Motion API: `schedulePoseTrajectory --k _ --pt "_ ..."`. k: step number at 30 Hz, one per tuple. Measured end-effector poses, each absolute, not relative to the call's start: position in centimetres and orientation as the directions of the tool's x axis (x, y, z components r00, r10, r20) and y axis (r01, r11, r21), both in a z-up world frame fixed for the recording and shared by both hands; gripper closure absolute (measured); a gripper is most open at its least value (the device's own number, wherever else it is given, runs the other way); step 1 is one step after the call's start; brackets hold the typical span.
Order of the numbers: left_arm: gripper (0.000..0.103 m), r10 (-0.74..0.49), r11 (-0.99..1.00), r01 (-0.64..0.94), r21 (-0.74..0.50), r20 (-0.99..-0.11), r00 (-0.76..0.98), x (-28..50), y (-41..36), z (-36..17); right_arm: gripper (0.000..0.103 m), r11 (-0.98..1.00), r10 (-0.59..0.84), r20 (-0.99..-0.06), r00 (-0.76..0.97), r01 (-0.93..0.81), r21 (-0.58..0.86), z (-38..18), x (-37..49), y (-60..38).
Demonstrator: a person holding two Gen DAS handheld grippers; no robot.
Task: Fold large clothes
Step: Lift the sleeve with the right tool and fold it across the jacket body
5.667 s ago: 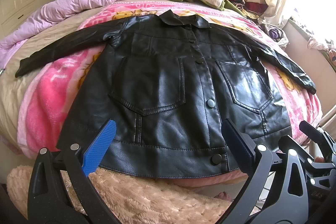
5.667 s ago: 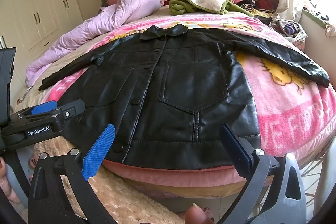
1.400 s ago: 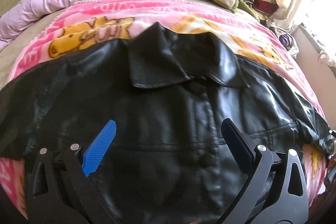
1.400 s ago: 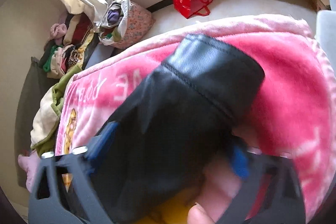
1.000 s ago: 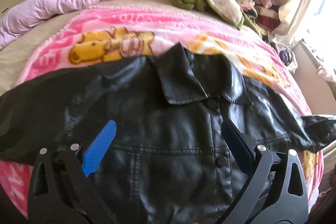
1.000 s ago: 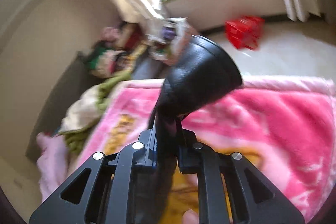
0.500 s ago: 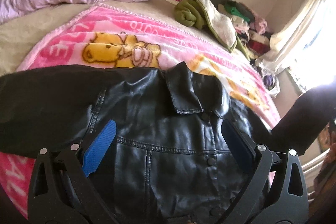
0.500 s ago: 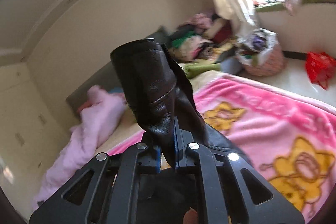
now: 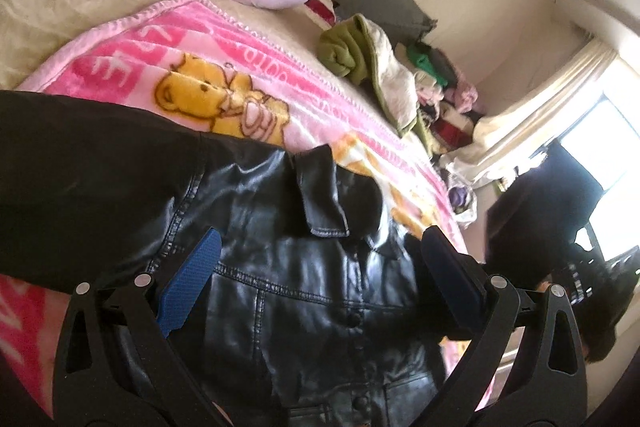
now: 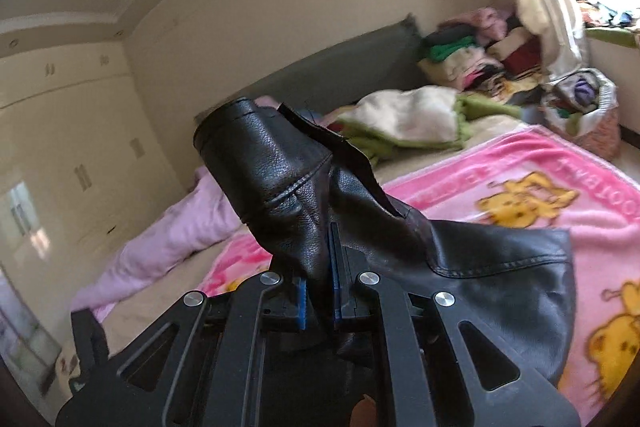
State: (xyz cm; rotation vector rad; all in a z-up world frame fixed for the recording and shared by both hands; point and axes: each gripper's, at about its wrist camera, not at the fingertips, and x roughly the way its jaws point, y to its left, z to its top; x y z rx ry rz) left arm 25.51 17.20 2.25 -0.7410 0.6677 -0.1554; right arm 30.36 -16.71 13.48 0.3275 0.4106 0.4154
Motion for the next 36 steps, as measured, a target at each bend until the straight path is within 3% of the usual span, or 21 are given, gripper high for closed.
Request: schedulePoseTrajectory --k 7,17,19,20,21,22,25,30,35,36 --pt "0.009 -0.427 0.667 -0.020 -0.744 -0.405 0.808 24.7 18.5 2.8 0.095 0.817 0.561 -0.340 0.755 -0.440 0.373 10.9 30.0 -10.2" --pt "0.009 -0.562 0.525 0.048 -0.850 -0.304 0.769 25.2 18.8 1.3 0.091 0.814 0.578 -0.508 0.639 -0.496 0.302 4.9 30.1 -2.6" --pt "0.009 -0.566 0.517 0.042 -0.855 -0.304 0.766 25.3 18.7 1.0 0.085 0.810 0.580 -0.548 0.603 -0.501 0.305 3.4 30.2 -2.2" --pt "0.009 -0.564 0.519 0.035 -0.854 -0.312 0.765 25.3 18.8 0.9 0.066 0.804 0.586 -0.559 0.587 -0.507 0.310 2.9 30.2 -2.0" --pt "0.009 -0.562 0.520 0.026 -0.854 -0.318 0.764 25.3 18.8 0.8 0.026 0.800 0.589 -0.575 0.568 -0.509 0.317 2.4 30.1 -1.9" --pt "0.009 -0.563 0.514 0.020 -0.857 -0.319 0.763 25.3 18.9 0.6 0.017 0.794 0.597 -0.583 0.551 -0.511 0.330 2.0 30.0 -2.0" --pt "0.009 -0.561 0.502 -0.014 -0.865 -0.338 0.756 25.4 19.3 -0.3 0.011 0.767 0.628 -0.596 0.501 -0.530 0.362 1.7 29.3 -3.1" --pt "0.009 -0.483 0.610 -0.196 -0.768 -0.556 0.677 26.2 18.8 -2.8 0.007 0.778 0.623 -0.602 0.500 -0.482 0.404 1.8 28.3 -7.6" --pt "0.010 -0.446 0.637 -0.274 -0.721 -0.635 0.631 26.8 17.9 -5.3 0.007 0.821 0.570 -0.594 0.568 -0.370 0.435 2.3 28.1 -14.0" --pt "0.014 -0.418 0.674 -0.273 -0.687 -0.659 0.625 26.7 17.3 -5.0 0.007 0.826 0.561 -0.592 0.579 -0.349 0.442 2.4 28.1 -15.0"
